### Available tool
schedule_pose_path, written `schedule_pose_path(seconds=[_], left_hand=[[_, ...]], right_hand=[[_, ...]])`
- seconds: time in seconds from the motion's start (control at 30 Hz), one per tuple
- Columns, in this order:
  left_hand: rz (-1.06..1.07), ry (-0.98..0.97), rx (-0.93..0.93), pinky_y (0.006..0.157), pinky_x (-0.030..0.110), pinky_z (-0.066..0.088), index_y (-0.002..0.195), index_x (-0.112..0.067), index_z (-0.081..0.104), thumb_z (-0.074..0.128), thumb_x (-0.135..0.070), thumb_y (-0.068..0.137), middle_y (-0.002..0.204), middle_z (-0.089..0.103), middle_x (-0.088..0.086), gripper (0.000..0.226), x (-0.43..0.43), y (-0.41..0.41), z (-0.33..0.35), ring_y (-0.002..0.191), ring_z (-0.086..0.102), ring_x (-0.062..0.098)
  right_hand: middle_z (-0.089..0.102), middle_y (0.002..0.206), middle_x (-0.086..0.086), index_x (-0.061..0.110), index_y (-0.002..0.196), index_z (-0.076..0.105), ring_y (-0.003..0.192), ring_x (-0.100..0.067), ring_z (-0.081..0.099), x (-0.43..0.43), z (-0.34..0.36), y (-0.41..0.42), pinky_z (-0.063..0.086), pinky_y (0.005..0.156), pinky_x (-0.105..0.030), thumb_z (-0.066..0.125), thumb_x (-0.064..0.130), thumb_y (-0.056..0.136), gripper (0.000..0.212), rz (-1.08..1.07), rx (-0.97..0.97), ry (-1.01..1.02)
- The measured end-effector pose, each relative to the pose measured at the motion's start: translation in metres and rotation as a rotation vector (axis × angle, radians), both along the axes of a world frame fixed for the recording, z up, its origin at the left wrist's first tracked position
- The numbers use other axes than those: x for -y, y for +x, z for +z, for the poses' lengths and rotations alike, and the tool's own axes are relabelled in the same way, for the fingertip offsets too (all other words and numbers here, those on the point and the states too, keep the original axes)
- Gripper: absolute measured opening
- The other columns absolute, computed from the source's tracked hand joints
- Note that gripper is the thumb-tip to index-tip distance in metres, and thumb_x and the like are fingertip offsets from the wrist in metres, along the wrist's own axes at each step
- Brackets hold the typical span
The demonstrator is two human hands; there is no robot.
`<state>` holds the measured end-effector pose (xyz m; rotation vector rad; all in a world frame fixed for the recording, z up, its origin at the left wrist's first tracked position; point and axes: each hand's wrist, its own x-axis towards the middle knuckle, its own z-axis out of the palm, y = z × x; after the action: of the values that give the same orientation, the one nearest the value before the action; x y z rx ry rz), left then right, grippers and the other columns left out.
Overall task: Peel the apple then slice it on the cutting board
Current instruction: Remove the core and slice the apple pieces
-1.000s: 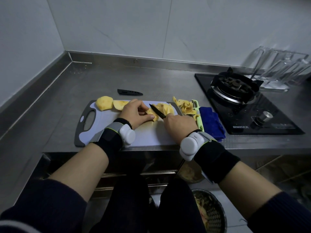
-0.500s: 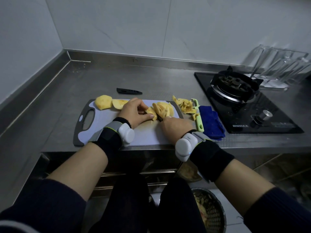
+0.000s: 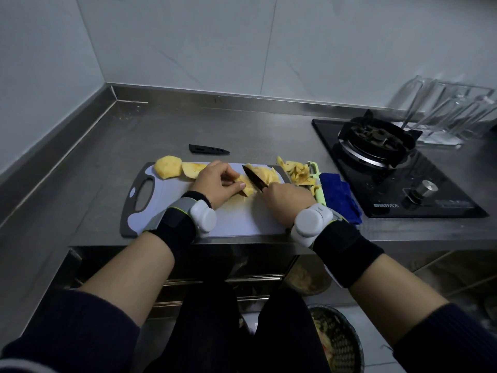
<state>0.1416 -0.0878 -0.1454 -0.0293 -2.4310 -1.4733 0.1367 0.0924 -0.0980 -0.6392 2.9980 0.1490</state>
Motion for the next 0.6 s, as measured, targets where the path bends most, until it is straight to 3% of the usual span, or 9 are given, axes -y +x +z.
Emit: schedule_pose_path(seconds=[0.13, 0.43, 0.53, 0.6], left_hand=[[0.019, -0.012, -0.017, 0.086, 0.028, 0.056, 0.083, -0.008, 0.063, 0.079, -0.011, 0.078, 0.094, 0.056, 0.0, 0.016, 0.0, 0.0, 0.0, 0.089, 0.067, 0.021], [0.043, -0.008, -0.01, 0.081, 0.022, 0.056, 0.08, -0.009, 0.062, 0.081, -0.012, 0.076, 0.091, 0.058, 0.001, 0.019, 0.0, 0.001, 0.002, 0.085, 0.067, 0.019], [0.042, -0.039, -0.01, 0.079, 0.019, 0.054, 0.082, -0.005, 0.064, 0.081, -0.014, 0.076, 0.093, 0.059, 0.004, 0.02, 0.0, 0.001, 0.002, 0.085, 0.066, 0.018], [0.042, -0.063, -0.011, 0.079, 0.018, 0.054, 0.082, -0.006, 0.064, 0.081, -0.015, 0.076, 0.094, 0.06, 0.005, 0.02, 0.0, 0.001, 0.002, 0.085, 0.065, 0.018]], right_hand=[[0.062, 0.094, -0.006, 0.007, 0.105, 0.06, 0.089, -0.027, 0.063, 0.001, -0.003, 0.002, 0.039, 0.068, -0.033, 0.041, 0.015, 0.098, 0.021, 0.001, -0.103, 0.006], [0.056, 0.083, -0.004, 0.01, 0.1, 0.053, 0.07, -0.024, 0.05, 0.001, 0.001, 0.011, 0.037, 0.064, -0.033, 0.035, 0.013, 0.098, 0.018, 0.046, -0.095, 0.044], [0.06, 0.087, -0.007, 0.005, 0.108, 0.054, 0.07, -0.026, 0.051, 0.003, 0.001, 0.013, 0.037, 0.063, -0.034, 0.035, 0.011, 0.098, 0.022, 0.032, -0.099, 0.073], [0.064, 0.097, -0.007, 0.004, 0.112, 0.054, 0.08, -0.028, 0.06, 0.007, 0.001, 0.011, 0.039, 0.066, -0.035, 0.037, 0.01, 0.098, 0.023, 0.033, -0.069, 0.105]])
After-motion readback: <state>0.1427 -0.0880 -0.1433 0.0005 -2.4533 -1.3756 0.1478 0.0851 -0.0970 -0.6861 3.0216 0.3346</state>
